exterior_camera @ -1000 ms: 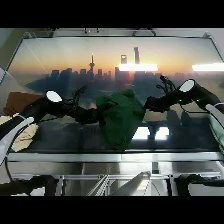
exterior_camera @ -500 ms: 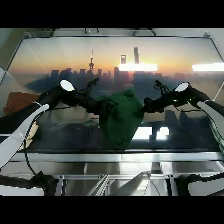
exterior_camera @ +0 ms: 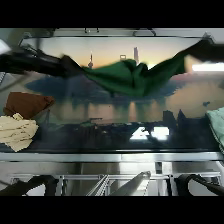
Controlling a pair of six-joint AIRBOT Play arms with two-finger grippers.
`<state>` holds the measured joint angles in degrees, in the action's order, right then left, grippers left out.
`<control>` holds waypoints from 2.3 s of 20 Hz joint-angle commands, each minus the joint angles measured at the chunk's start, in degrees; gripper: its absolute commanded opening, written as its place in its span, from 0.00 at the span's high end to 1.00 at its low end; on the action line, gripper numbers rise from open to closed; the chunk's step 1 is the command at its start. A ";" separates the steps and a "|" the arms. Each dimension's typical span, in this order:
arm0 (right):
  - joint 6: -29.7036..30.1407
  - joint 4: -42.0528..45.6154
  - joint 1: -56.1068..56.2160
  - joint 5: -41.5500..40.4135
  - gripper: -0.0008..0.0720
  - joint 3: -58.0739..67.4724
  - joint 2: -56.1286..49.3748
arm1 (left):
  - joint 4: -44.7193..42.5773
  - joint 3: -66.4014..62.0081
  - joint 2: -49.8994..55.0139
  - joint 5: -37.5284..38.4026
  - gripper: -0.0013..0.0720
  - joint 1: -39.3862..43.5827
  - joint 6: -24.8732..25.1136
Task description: Fold the shirts.
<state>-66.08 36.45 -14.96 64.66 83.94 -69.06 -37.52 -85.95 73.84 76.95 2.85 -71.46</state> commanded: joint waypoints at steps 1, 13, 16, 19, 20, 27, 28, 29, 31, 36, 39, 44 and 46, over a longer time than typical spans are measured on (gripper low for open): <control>-3.28 -1.97 -6.80 -4.20 0.96 5.75 14.49 | -0.50 -5.33 -14.21 -0.68 0.97 -9.27 -1.25; -5.29 -1.31 -4.52 15.23 0.96 -1.75 11.19 | -0.39 30.53 -28.52 -1.75 0.96 -14.51 3.13; -2.69 -1.33 -2.54 12.15 0.96 -11.45 5.55 | -0.39 38.49 -24.52 -4.02 0.96 -10.64 3.98; 2.27 -1.31 -0.15 7.06 0.95 -17.44 -2.32 | -0.44 44.06 -18.01 -10.54 0.96 -5.03 4.57; 3.48 -1.36 0.26 6.88 0.77 -17.59 -5.64 | -0.46 44.74 -15.54 -11.23 0.82 -4.04 4.59; 6.10 5.31 -5.42 13.11 0.36 -17.38 -9.38 | -3.13 34.47 -3.32 5.84 0.00 -14.38 4.48; 5.55 6.99 -5.70 14.29 0.36 -17.79 -9.38 | -3.30 35.23 -2.99 6.25 0.01 -15.91 4.52; 4.74 7.02 -5.66 14.29 0.36 -19.02 -9.14 | -3.34 37.22 -3.15 5.97 0.01 -16.50 4.63; 4.66 4.39 -3.65 14.25 0.36 -23.17 -8.94 | -3.30 43.39 -4.35 3.54 0.01 -16.57 6.25; 4.15 2.93 10.54 5.70 0.36 -32.30 -9.31 | -3.32 52.98 -4.96 -9.81 0.01 -16.57 8.41; 2.23 0.50 19.89 3.41 0.36 -32.52 -11.69 | -3.48 53.35 -4.98 -15.50 0.01 -16.57 8.44; 2.23 -10.56 34.07 -0.92 0.36 -32.52 -17.14 | -3.48 53.24 -3.23 -19.71 0.03 -16.57 10.60; 2.32 -13.94 38.21 -1.86 0.36 -32.50 -19.69 | -3.26 53.22 -0.04 -19.43 0.03 -16.57 10.97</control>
<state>-63.64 28.69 16.53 65.25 51.57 -85.54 -40.88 -32.86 71.02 59.24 -13.67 -61.78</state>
